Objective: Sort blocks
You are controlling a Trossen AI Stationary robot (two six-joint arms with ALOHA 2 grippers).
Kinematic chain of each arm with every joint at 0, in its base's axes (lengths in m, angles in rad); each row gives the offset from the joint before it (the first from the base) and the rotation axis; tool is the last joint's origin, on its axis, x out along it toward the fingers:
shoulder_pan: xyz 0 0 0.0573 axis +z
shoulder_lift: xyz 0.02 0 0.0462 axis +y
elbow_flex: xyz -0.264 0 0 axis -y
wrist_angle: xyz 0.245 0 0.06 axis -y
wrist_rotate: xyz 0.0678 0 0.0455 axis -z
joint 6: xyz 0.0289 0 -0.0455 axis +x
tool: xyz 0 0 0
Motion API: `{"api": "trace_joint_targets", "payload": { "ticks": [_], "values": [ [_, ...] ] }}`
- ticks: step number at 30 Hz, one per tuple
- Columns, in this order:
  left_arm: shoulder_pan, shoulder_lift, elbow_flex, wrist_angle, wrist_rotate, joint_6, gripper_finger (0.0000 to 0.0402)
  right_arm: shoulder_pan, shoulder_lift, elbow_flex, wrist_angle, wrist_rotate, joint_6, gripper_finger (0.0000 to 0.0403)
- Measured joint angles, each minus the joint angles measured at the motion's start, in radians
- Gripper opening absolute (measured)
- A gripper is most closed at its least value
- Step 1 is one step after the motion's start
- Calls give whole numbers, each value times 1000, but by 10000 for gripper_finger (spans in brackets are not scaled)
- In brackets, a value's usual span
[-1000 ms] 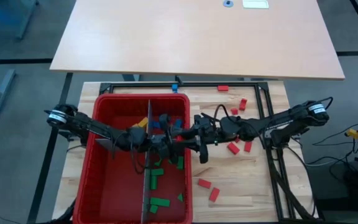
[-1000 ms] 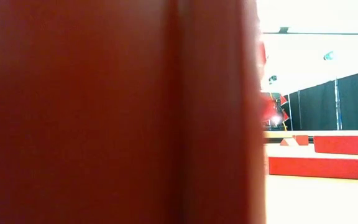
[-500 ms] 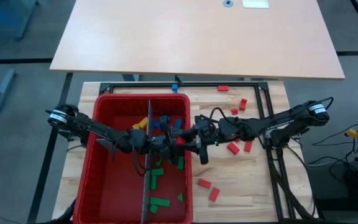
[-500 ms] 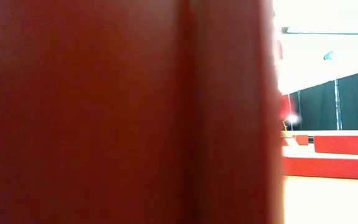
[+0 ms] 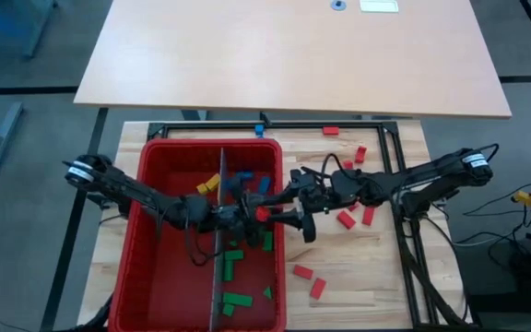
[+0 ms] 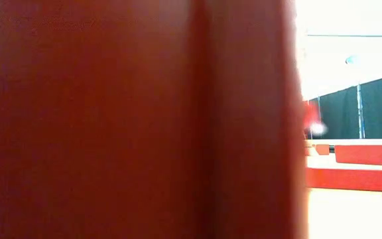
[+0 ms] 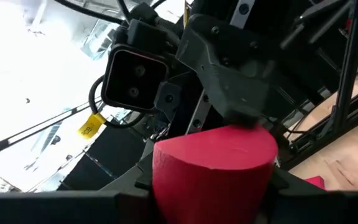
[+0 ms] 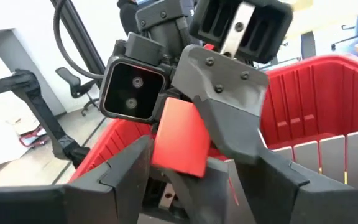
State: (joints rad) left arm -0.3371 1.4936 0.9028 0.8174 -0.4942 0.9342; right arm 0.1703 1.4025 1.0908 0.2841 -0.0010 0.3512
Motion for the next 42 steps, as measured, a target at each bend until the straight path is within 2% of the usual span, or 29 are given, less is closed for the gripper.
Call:
{"api": "trace_joint_targets", "payload": {
  "ticks": [6, 10, 14, 18, 21, 28, 35, 37, 42],
  "values": [
    [-87, -67, 0, -137, -151, 27, 120, 1, -47, 2, -40, -1, -6, 225],
    [-193, -131, -1, -278, -332, 26, 120, 10, -74, 2, -85, -1, -21, 233],
    [-328, -198, -1, -407, -574, -3, 120, 13, -103, 2, -101, -4, -35, 238],
    [-469, -268, -1, -577, -785, -146, 120, 13, -112, 1, -110, -4, -50, 237],
    [-574, -311, -1, -721, -882, -326, 120, 13, -113, 0, -112, -4, -58, 234],
    [-765, -364, -1, -982, -930, -741, 120, 13, -114, 0, -120, -7, -64, 229],
    [-809, -380, 0, -1198, -930, -1055, 123, 13, -115, 0, -120, -7, -64, 237],
    [-809, -382, 0, -1252, -932, -1132, 160, 15, -115, 0, -121, -7, -63, 239],
    [-809, -387, 0, -1306, -939, -1227, 291, 15, -115, 0, -124, -7, -63, 239]
  ]
}}
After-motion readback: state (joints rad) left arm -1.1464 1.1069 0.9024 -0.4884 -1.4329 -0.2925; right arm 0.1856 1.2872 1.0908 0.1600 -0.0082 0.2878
